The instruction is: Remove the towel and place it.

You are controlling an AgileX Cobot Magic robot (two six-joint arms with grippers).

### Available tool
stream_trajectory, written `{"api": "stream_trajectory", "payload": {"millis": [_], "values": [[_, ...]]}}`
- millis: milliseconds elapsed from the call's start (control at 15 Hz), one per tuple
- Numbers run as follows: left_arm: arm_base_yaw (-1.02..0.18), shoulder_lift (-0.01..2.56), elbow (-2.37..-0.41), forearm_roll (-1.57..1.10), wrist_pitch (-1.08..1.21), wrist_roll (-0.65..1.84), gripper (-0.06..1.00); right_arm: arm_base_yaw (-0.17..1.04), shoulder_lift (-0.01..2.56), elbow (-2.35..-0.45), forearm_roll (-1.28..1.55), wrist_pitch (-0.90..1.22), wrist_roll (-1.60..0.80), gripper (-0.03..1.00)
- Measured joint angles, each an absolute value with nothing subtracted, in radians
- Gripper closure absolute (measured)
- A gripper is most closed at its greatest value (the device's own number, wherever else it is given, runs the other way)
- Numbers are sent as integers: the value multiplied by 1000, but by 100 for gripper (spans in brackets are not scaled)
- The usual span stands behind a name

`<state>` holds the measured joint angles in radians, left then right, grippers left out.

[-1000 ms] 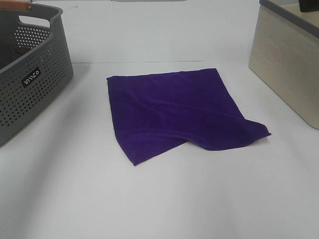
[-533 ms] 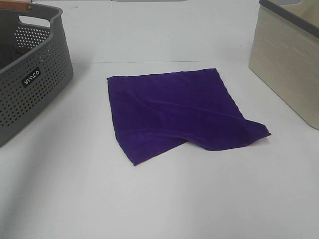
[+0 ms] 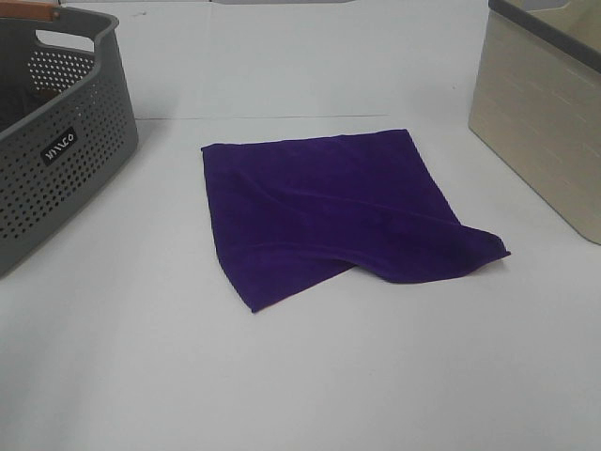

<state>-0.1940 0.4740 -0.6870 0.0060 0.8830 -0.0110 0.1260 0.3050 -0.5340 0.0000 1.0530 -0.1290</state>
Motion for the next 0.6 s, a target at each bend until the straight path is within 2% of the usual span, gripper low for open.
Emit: {"api": "stream_trajectory", "payload": {"millis": [200, 600], "values": [[-194, 284, -589, 0, 955, -20, 20, 126, 158, -476, -6, 1069, -125, 25], [-194, 25, -539, 0, 1060, -40, 20, 126, -3, -460, -10, 1112, -125, 25]]}}
